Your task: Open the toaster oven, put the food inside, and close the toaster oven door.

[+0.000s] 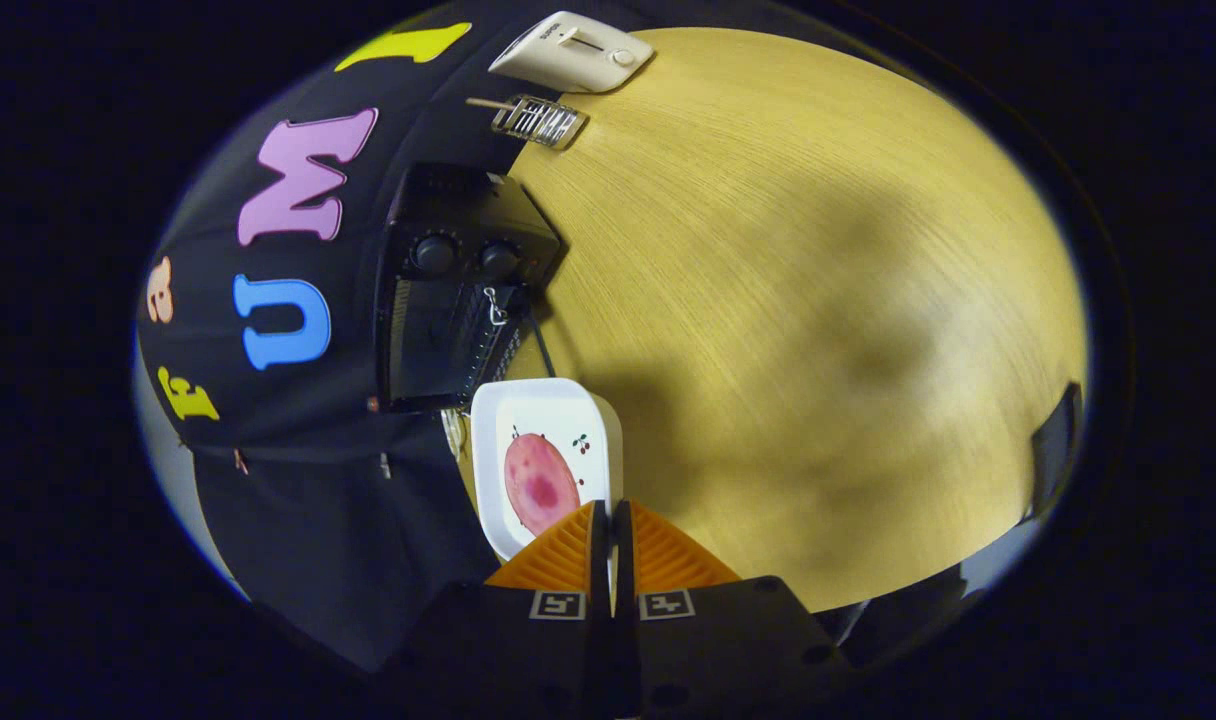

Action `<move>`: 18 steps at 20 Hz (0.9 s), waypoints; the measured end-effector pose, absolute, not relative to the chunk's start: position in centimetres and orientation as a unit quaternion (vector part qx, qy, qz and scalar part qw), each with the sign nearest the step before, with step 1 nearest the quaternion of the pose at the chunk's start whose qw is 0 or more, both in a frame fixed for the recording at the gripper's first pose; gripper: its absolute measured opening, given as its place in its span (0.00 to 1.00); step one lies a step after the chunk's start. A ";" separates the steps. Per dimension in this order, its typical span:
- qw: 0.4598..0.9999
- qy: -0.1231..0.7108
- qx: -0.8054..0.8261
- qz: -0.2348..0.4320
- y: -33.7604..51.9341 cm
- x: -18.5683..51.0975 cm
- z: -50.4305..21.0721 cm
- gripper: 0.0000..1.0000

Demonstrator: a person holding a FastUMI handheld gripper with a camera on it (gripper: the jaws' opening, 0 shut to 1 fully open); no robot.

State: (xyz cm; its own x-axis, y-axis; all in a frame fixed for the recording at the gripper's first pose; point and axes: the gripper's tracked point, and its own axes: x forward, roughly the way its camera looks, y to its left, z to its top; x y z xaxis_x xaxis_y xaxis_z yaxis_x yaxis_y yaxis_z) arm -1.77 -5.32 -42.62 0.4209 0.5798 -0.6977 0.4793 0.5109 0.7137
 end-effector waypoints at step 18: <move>0.653 0.371 0.629 -0.197 10.1 12.4 -44.1 0.05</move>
State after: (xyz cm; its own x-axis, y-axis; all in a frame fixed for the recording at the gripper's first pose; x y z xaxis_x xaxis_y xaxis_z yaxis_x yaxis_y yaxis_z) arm 12.43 10.09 -44.14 0.6462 0.2095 -0.7338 0.7255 0.1296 0.6759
